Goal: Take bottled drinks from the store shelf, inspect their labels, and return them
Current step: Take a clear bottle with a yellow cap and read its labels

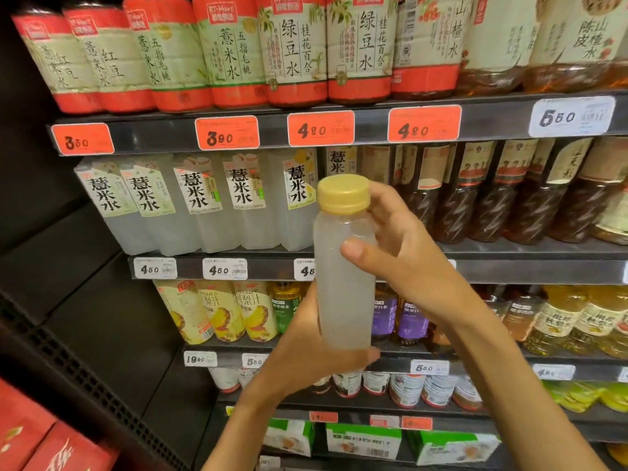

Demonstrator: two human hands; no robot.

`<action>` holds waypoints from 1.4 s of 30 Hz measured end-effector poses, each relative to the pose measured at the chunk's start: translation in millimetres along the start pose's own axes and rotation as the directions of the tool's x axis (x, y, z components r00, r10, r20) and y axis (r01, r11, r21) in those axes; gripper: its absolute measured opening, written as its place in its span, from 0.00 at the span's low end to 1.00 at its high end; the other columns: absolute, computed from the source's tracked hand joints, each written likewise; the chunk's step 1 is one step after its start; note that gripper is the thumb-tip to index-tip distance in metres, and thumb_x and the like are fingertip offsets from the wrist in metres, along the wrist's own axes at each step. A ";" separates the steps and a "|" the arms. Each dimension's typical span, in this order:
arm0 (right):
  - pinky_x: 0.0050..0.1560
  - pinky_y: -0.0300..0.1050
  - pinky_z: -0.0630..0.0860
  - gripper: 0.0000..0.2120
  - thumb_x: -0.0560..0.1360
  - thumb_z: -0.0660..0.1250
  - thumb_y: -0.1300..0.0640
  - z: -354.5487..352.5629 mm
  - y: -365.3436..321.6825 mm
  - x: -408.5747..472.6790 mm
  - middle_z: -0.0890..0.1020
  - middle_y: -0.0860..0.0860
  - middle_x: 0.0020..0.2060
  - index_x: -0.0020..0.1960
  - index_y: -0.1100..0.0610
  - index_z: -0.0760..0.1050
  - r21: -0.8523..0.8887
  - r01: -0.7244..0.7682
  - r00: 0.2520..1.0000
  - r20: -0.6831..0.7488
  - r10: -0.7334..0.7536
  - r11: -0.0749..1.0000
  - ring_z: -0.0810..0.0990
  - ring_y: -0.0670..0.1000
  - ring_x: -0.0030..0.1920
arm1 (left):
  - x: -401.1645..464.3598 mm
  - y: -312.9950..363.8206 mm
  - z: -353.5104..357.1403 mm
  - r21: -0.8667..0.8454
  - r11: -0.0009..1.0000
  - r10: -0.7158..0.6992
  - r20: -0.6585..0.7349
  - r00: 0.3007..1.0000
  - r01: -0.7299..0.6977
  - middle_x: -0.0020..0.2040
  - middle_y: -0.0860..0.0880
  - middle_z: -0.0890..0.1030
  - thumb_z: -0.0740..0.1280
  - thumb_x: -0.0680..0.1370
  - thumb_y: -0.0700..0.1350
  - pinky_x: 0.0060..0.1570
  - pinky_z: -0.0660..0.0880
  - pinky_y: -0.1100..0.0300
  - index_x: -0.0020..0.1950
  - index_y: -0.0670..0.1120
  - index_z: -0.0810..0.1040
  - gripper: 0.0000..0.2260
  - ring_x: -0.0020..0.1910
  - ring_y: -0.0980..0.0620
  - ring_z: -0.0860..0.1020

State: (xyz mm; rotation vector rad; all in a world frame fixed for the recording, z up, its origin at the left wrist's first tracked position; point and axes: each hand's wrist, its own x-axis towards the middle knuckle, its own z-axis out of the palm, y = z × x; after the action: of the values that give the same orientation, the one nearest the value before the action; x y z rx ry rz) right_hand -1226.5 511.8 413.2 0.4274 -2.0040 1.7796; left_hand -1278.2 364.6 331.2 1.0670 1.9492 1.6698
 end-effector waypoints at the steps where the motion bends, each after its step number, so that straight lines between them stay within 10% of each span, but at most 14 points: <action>1: 0.58 0.45 0.75 0.30 0.65 0.74 0.47 -1.8 -3.1 1.0 0.78 0.50 0.60 0.64 0.49 0.68 0.015 -0.006 0.999 0.049 0.006 1.000 0.78 0.50 0.61 | -2.5 3.5 -3.4 0.021 1.000 0.009 0.064 0.998 -0.010 0.48 0.67 0.79 0.78 0.61 0.50 0.39 0.75 0.73 0.57 0.58 0.69 0.29 0.48 0.67 0.79; 10: 0.45 0.32 0.75 0.24 0.65 0.77 0.47 18.5 -7.4 5.0 0.83 0.44 0.45 0.56 0.56 0.76 -0.090 0.017 0.947 -0.319 -0.045 0.996 0.81 0.40 0.46 | 1.8 -0.6 3.6 -0.229 0.973 -0.009 -0.073 0.997 -0.008 0.57 0.56 0.81 0.75 0.63 0.54 0.49 0.78 0.60 0.60 0.67 0.71 0.27 0.57 0.54 0.79; 13: 0.50 0.37 0.77 0.23 0.69 0.72 0.48 10.8 -12.1 7.5 0.83 0.48 0.52 0.60 0.56 0.75 -0.016 -0.047 0.974 -0.223 0.042 0.999 0.82 0.44 0.51 | -0.8 1.5 3.5 -0.299 0.954 -0.032 -0.127 0.991 -0.008 0.55 0.54 0.82 0.74 0.63 0.61 0.47 0.79 0.60 0.58 0.66 0.76 0.24 0.56 0.52 0.80; 16: 0.52 0.41 0.76 0.21 0.72 0.67 0.50 -0.7 -15.3 10.4 0.82 0.49 0.55 0.63 0.56 0.74 0.091 -0.099 0.991 -0.084 0.107 0.991 0.81 0.48 0.56 | -6.1 -0.4 -0.4 -0.488 0.867 -0.084 0.058 0.995 0.101 0.61 0.42 0.79 0.70 0.64 0.70 0.54 0.77 0.43 0.69 0.52 0.71 0.39 0.59 0.40 0.78; 20: 0.50 0.43 0.78 0.17 0.73 0.64 0.54 5.3 -12.0 18.8 0.83 0.51 0.50 0.60 0.58 0.74 0.383 -0.209 0.978 0.064 0.200 0.900 0.81 0.50 0.52 | -9.6 2.8 -6.5 -0.651 0.734 -0.030 0.250 0.968 0.191 0.57 0.37 0.80 0.63 0.74 0.66 0.48 0.78 0.47 0.72 0.44 0.65 0.35 0.52 0.41 0.81; 24: 0.56 0.48 0.77 0.17 0.71 0.65 0.56 9.6 -2.7 18.9 0.83 0.55 0.49 0.58 0.57 0.76 0.471 -0.191 0.974 -0.018 0.226 0.861 0.81 0.52 0.51 | -8.8 -4.3 -9.0 -0.612 0.767 -0.083 0.199 0.977 0.190 0.60 0.36 0.79 0.65 0.70 0.69 0.47 0.79 0.48 0.72 0.48 0.66 0.37 0.52 0.39 0.81; 29: 0.46 0.39 0.79 0.18 0.70 0.73 0.56 11.1 -1.8 15.8 0.83 0.51 0.49 0.59 0.57 0.75 0.220 -0.072 0.920 -0.361 0.150 0.973 0.82 0.46 0.47 | 2.4 -0.5 -7.4 -0.293 0.956 -0.069 -0.113 0.991 0.033 0.56 0.62 0.81 0.65 0.68 0.69 0.45 0.78 0.66 0.60 0.67 0.73 0.22 0.55 0.62 0.79; 32: 0.45 0.39 0.79 0.23 0.70 0.75 0.54 18.6 3.9 21.4 0.81 0.51 0.51 0.62 0.55 0.72 0.122 -0.094 0.833 -0.534 0.146 0.988 0.82 0.45 0.48 | 12.9 -3.3 7.4 -0.094 0.996 -0.014 -0.132 0.991 0.002 0.54 0.64 0.77 0.74 0.63 0.58 0.42 0.75 0.70 0.66 0.62 0.66 0.33 0.53 0.63 0.77; 42: 0.50 0.41 0.79 0.33 0.62 0.74 0.45 -12.6 29.5 30.8 0.82 0.50 0.54 0.64 0.55 0.71 0.103 -0.324 0.901 -0.270 0.339 0.941 0.82 0.48 0.53 | 35.3 -1.6 -9.4 -0.152 0.968 -0.193 0.056 0.980 0.200 0.55 0.48 0.81 0.73 0.59 0.58 0.54 0.78 0.53 0.64 0.54 0.72 0.34 0.55 0.50 0.79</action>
State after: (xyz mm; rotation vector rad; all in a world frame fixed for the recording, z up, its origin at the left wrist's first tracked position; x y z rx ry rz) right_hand -1266.2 529.7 404.4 -0.1646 -1.9071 1.9673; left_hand -1308.1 384.0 338.9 0.8147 1.7997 1.6476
